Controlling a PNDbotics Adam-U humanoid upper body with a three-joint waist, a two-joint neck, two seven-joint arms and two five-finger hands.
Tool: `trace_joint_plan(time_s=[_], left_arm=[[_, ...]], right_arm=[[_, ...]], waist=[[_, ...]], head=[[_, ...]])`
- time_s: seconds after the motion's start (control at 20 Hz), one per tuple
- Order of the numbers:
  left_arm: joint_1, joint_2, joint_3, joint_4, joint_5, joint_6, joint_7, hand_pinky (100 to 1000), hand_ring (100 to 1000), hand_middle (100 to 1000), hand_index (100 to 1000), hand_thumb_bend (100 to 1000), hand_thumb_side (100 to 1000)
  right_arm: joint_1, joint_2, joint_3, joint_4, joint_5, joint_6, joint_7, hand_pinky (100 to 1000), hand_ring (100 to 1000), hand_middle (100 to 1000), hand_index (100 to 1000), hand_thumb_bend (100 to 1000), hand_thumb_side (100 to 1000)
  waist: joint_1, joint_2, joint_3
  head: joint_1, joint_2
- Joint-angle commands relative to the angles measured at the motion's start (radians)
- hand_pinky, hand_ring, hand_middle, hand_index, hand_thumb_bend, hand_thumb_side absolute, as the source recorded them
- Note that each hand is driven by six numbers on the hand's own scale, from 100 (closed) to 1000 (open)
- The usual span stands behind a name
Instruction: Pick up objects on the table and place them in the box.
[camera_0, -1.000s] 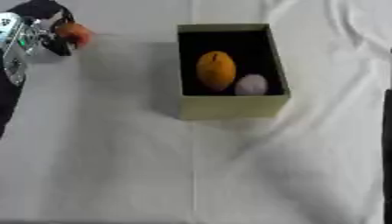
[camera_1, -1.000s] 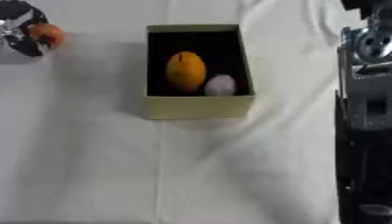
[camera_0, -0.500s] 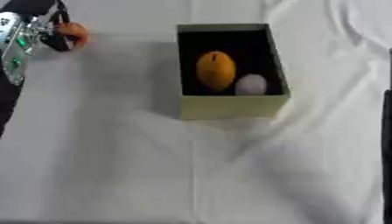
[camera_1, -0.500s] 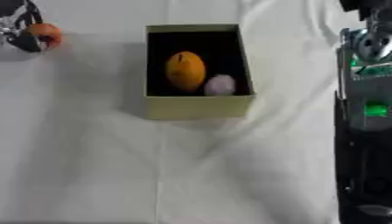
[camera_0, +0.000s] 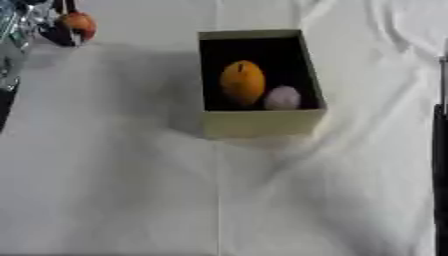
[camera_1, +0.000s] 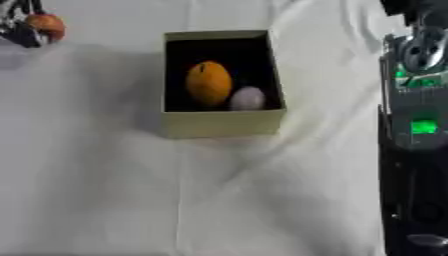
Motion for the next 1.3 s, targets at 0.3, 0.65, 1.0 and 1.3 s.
trace_joint_plan(time_s=[0.3, 0.65, 1.0, 1.3], left_arm=[[-0.014, 0.063, -0.071, -0.314, 0.11, -0.037, -0.125, 100, 343, 430, 523, 371, 100], [-0.028, 0.019, -0.139, -0.562, 0.217, -0.05, -0.22, 100, 331, 433, 528, 341, 100], [-0.028, -0.111, -0.196, -0.677, 0.216, -0.051, -0.273, 100, 331, 432, 529, 324, 100], [-0.001, -0.219, -0.237, -0.65, 0.107, -0.067, -0.255, 100, 336, 431, 526, 323, 100]], right_arm=[[-0.003, -0.004, -0.002, -0.017, 0.004, -0.01, 0.001, 852, 814, 713, 806, 100, 742], [-0.004, -0.004, -0.002, -0.017, 0.012, -0.014, 0.0, 852, 815, 714, 806, 100, 737], [-0.004, -0.004, -0.002, -0.017, 0.016, -0.016, -0.001, 852, 815, 714, 805, 100, 737], [-0.003, -0.005, -0.002, -0.017, 0.014, -0.015, -0.003, 853, 814, 713, 805, 100, 738]], waist=[[0.014, -0.04, 0.001], [0.02, -0.051, 0.0], [0.025, -0.053, 0.003], [0.026, -0.047, 0.005]], head=[[-0.009, 0.005], [-0.006, 0.005], [-0.006, 0.005], [-0.003, 0.005]])
